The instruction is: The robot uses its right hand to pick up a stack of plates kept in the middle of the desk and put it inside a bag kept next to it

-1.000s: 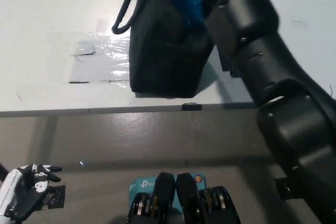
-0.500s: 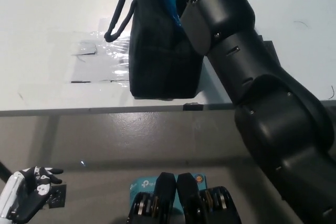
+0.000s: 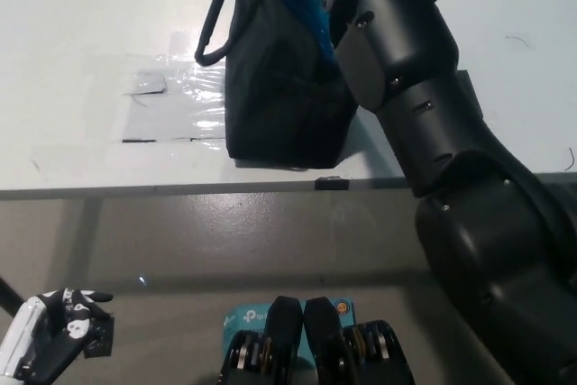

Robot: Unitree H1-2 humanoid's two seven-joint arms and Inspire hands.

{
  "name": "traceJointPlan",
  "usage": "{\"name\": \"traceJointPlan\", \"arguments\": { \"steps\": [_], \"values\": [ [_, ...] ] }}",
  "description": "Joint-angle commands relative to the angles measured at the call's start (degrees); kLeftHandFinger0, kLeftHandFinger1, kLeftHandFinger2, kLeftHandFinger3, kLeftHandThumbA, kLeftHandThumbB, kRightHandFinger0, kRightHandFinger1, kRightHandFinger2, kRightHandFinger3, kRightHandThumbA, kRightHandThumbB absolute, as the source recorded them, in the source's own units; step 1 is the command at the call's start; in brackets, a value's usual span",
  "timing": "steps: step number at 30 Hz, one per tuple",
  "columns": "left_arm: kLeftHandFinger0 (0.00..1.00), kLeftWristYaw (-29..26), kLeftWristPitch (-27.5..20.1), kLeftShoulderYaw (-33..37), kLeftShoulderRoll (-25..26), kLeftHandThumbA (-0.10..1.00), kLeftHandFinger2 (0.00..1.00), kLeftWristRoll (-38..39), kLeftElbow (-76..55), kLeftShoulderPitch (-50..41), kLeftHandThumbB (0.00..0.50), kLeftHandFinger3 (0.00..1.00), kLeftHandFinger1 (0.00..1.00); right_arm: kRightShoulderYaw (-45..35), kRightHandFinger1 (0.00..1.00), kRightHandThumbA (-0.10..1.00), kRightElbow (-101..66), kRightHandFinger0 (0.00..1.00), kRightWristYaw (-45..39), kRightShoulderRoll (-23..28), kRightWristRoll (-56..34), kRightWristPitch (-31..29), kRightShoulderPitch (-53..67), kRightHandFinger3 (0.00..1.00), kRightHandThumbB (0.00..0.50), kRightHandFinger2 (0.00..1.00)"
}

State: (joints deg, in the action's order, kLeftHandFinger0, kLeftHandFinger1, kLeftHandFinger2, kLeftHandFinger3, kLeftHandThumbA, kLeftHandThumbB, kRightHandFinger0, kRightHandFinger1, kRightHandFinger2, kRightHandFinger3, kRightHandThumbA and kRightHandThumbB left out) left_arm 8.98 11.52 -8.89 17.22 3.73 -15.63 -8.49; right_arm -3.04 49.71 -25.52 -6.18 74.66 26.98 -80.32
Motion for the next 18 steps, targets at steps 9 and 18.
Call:
{"name": "traceJointPlan", "arguments": {
  "steps": [9, 18],
  "values": [
    [0.50, 0.8, -1.9, 1.2, 1.6, -0.10, 0.63, -1.3, -1.6, -0.5, 0.484, 0.67, 0.55, -8.6, 1.00, 0.32, -2.1, 1.00, 2.4, -3.0, 1.0, -0.1, 0.1, 1.00, 0.113, 1.00],
    [0.51, 0.9, -2.3, 1.6, 1.9, -0.10, 0.63, -1.3, -1.7, -0.5, 0.478, 0.69, 0.56, -4.1, 1.00, 0.89, -0.9, 1.00, -1.8, -2.4, 0.7, -0.1, -0.3, 1.00, 0.353, 1.00]
  ]
}}
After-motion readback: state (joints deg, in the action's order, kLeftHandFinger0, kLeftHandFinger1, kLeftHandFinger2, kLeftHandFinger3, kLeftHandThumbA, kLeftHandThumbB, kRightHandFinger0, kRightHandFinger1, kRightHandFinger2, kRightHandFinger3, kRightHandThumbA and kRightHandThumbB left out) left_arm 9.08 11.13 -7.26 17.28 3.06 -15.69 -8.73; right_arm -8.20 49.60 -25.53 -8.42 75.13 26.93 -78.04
